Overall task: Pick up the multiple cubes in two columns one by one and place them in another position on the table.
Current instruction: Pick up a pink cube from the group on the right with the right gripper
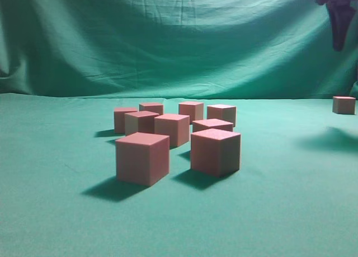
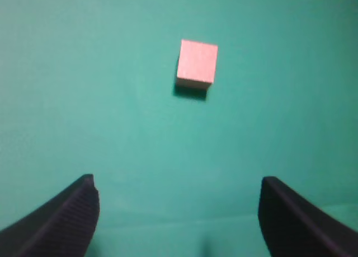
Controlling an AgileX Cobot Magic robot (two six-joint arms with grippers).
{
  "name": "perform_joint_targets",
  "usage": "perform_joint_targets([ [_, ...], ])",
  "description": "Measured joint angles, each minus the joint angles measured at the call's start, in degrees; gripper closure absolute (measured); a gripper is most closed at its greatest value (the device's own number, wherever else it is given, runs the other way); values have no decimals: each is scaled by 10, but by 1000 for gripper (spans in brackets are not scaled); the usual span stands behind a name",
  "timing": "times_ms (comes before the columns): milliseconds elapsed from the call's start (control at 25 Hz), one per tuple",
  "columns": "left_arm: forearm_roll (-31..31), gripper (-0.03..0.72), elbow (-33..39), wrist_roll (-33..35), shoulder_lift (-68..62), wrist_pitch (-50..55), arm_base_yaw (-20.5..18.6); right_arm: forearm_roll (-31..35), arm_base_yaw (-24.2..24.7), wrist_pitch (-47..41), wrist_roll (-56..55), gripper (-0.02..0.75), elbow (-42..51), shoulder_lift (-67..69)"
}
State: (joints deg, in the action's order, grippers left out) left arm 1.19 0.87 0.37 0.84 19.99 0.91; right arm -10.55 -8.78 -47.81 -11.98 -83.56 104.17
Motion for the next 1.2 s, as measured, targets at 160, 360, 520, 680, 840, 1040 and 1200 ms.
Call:
perform_joint_targets([
  [160,0,688,0,0,0,0,0,-4,0,-15,-4,160,-85,68],
  [360,0,688,0,0,0,0,0,-1,17,-67,-7,160,-208,156],
  [520,0,688,0,0,0,0,0,23,40,-97,-8,160,-271,215],
  [680,0,688,0,0,0,0,0,55,50,-96,3,160,-278,248],
  [840,0,688,0,0,0,0,0,65,50,-83,23,160,-279,268],
  [1040,0,688,0,0,0,0,0,67,50,-69,35,203,-280,278],
  [1200,0,688,0,0,0,0,0,67,50,-64,37,350,-280,286],
])
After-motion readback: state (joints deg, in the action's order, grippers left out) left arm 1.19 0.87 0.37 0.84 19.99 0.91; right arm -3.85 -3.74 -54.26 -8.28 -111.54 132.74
